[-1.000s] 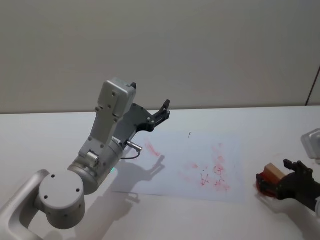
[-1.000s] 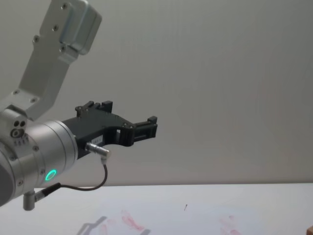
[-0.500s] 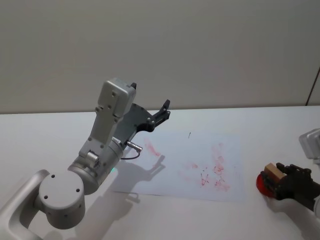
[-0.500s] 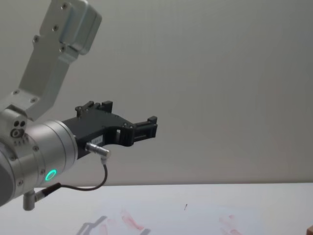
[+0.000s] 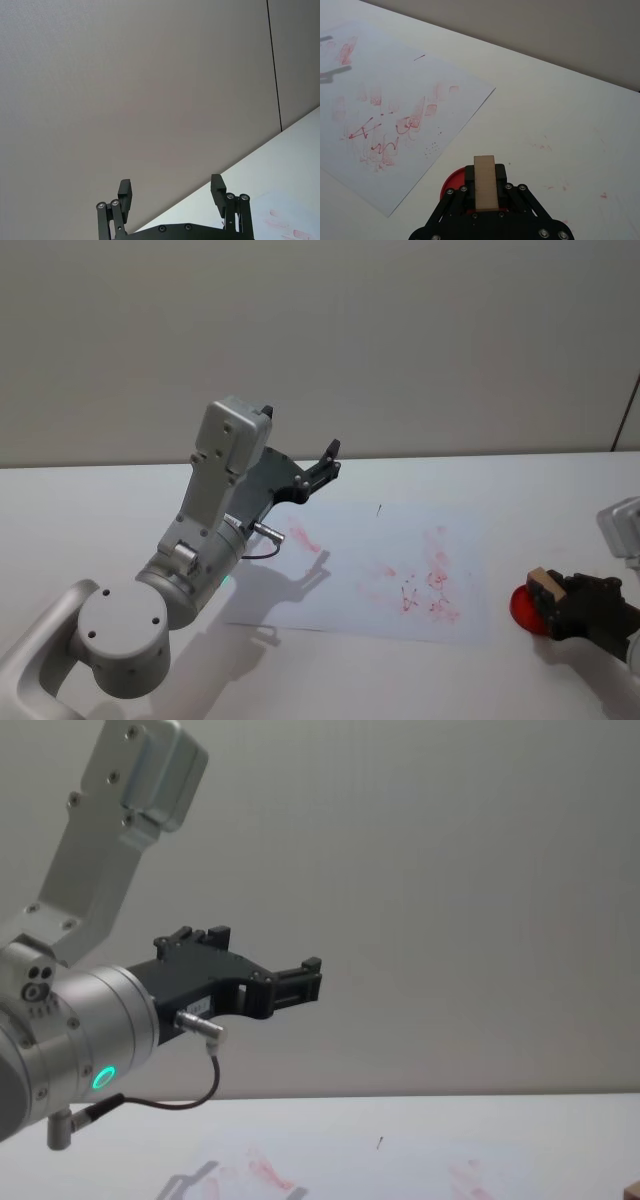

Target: Use the one hand to pick up the stamp and affix it onto the A4 paper.

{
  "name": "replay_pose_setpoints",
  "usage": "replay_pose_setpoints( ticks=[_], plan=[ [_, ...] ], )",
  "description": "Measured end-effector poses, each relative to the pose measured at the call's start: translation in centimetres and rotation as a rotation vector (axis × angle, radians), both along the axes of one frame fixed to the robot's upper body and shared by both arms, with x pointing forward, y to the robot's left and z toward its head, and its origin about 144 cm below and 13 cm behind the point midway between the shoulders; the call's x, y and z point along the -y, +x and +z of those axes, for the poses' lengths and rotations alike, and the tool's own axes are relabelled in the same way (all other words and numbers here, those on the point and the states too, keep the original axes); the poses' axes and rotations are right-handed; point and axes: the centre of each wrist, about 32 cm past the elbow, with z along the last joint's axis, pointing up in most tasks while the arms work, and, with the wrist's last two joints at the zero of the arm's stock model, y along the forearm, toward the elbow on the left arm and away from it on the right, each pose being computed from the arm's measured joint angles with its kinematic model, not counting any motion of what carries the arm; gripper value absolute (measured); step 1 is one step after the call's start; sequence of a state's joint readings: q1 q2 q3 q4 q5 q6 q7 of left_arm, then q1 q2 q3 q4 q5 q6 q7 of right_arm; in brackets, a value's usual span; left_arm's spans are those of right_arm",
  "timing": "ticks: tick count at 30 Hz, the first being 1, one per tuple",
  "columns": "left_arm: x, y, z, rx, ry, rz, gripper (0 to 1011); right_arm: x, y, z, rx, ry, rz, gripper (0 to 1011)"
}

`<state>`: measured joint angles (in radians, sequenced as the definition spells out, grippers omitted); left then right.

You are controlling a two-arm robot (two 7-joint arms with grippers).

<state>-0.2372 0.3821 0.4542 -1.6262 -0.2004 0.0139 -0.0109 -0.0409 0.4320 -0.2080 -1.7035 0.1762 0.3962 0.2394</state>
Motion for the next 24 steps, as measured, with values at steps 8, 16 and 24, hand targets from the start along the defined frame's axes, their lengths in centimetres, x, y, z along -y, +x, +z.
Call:
replay_pose_setpoints(
  ticks=[8,16,24],
  plan=[
    [0.0,0.0,0.0,0.000,0.000,0.000,1001,-0.1,0.1,0.5,0.036,0.015,0.016,217],
    [0.0,0.0,0.0,0.000,0.000,0.000,1001,-1.2,0.7,2.1,0.101,0.083,0.064,217],
    [0.0,0.0,0.0,0.000,0.000,0.000,1001,-3.3,1.7,3.6,0.149,0.167,0.141,217]
  ],
)
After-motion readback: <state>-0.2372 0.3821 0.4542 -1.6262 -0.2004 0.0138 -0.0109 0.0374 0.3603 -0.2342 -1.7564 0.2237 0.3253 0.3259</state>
